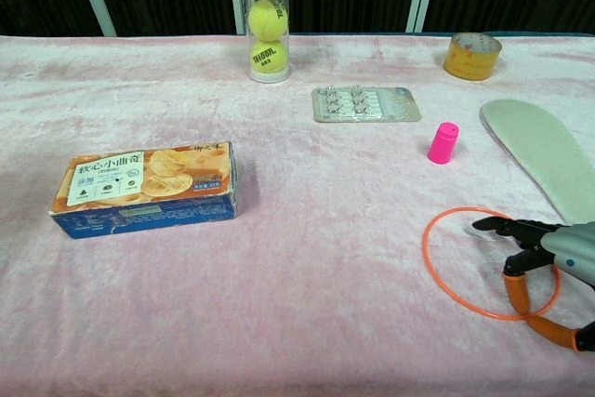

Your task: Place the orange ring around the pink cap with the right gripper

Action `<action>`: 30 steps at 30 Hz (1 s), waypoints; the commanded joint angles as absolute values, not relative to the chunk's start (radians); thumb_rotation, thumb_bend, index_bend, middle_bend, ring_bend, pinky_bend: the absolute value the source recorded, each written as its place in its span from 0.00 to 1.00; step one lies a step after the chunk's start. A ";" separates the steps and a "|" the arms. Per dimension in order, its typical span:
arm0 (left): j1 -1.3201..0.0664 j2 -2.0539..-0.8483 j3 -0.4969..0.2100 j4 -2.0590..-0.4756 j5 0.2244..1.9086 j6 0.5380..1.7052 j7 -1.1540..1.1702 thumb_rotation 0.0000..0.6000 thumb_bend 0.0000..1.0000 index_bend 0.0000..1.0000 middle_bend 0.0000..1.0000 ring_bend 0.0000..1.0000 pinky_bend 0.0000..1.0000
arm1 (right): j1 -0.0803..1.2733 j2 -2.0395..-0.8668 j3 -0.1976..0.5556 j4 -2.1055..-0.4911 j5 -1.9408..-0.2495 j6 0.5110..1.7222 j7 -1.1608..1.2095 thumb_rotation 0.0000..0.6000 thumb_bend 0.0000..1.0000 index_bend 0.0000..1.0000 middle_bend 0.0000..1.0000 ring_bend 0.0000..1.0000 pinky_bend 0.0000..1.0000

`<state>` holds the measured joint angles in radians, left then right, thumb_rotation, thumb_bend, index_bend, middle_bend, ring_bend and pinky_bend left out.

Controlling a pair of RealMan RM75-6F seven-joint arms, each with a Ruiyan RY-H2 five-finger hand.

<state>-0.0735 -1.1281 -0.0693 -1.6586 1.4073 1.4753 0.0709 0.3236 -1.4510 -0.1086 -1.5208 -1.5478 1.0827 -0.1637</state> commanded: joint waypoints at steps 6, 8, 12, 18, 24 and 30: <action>-0.073 -1.128 -0.069 -1.658 1.408 1.476 0.070 1.00 0.33 0.19 0.07 0.00 0.00 | 0.326 -1.455 -0.111 -1.519 -1.543 1.072 -0.172 1.00 0.38 0.60 0.00 0.07 0.16; -0.073 -1.128 -0.069 -1.658 1.407 1.476 0.070 1.00 0.33 0.19 0.07 0.00 0.00 | 0.326 -1.457 -0.110 -1.518 -1.541 1.072 -0.171 1.00 0.40 0.61 0.00 0.07 0.16; -0.073 -1.128 -0.069 -1.658 1.407 1.476 0.069 1.00 0.33 0.19 0.07 0.00 0.00 | 0.327 -1.457 -0.108 -1.518 -1.542 1.072 -0.170 1.00 0.41 0.64 0.00 0.07 0.16; -0.073 -1.127 -0.070 -1.659 1.407 1.475 0.068 1.00 0.33 0.19 0.07 0.00 0.00 | 0.326 -1.454 -0.105 -1.521 -1.546 1.082 -0.158 1.00 0.41 0.65 0.00 0.07 0.16; -0.073 -1.127 -0.069 -1.658 1.408 1.475 0.068 1.00 0.33 0.19 0.07 0.00 0.00 | 0.329 -1.442 -0.109 -1.530 -1.552 1.081 -0.151 1.00 0.42 0.65 0.00 0.07 0.16; -0.073 -1.127 -0.069 -1.659 1.407 1.475 0.068 1.00 0.33 0.19 0.07 0.00 0.00 | 0.331 -1.439 -0.109 -1.534 -1.557 1.083 -0.141 1.00 0.42 0.66 0.00 0.07 0.16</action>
